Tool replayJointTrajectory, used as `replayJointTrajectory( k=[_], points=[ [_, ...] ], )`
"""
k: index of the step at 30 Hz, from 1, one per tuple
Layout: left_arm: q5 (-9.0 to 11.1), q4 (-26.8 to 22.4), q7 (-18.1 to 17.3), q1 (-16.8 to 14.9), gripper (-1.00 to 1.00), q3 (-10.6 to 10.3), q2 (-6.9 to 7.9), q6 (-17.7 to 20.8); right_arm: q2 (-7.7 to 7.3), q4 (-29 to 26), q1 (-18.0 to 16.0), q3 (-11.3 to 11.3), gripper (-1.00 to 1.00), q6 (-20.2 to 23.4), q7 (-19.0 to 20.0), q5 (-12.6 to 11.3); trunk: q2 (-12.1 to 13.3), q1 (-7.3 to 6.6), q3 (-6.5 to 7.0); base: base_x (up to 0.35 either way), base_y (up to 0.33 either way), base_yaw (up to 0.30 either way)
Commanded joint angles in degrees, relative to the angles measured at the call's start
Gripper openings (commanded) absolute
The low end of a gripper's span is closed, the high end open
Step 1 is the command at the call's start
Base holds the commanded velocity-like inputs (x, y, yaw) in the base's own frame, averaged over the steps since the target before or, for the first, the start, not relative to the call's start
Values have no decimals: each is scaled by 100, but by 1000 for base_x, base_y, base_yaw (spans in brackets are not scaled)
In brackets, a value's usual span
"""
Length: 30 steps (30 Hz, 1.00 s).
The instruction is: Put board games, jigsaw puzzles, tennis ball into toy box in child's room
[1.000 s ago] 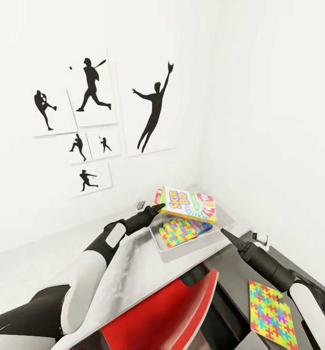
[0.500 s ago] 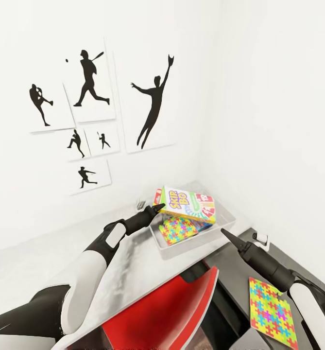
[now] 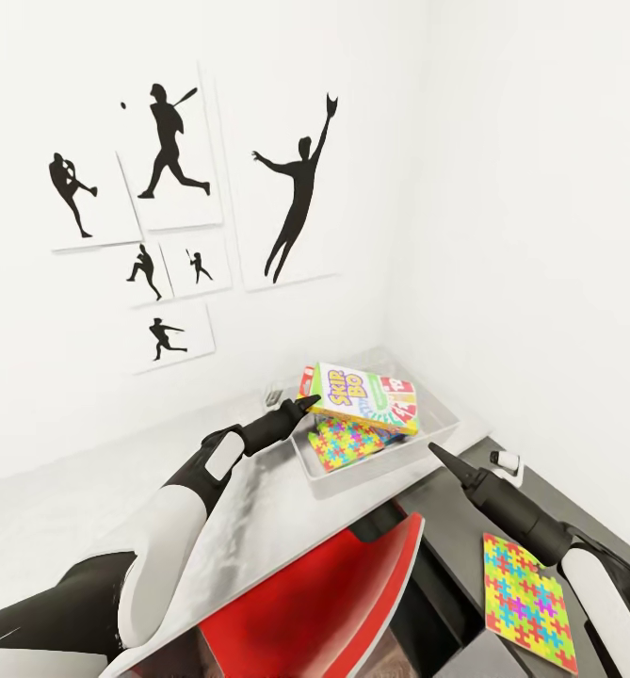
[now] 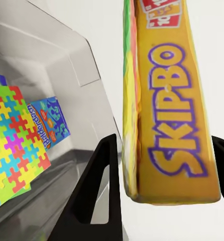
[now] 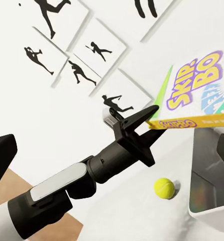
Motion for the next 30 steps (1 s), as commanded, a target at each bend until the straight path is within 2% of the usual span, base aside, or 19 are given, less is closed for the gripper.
replayJointTrajectory(
  k=[1,7,10,18,30],
  points=[
    [25,1,-8,-6,-100,29,-4,47,3,0,-3,-3,100,38,4,-41,-12,3,-13,0,0,0],
    [28,1,-5,-6,-100,23,-4,47,9,7,-1,-3,100,26,26,-38,-12,3,-15,0,0,0],
    [34,99,95,-103,-100,14,-4,-57,92,84,0,-20,100,13,36,-31,-12,3,-15,0,0,0],
    [33,124,189,-360,-100,-58,-4,-99,123,141,0,-28,100,7,26,-31,-12,3,-15,0,0,0],
    [49,124,223,-357,-100,-68,-2,-63,120,158,0,-66,100,30,-2,-25,-12,3,-15,0,0,0]
  ],
)
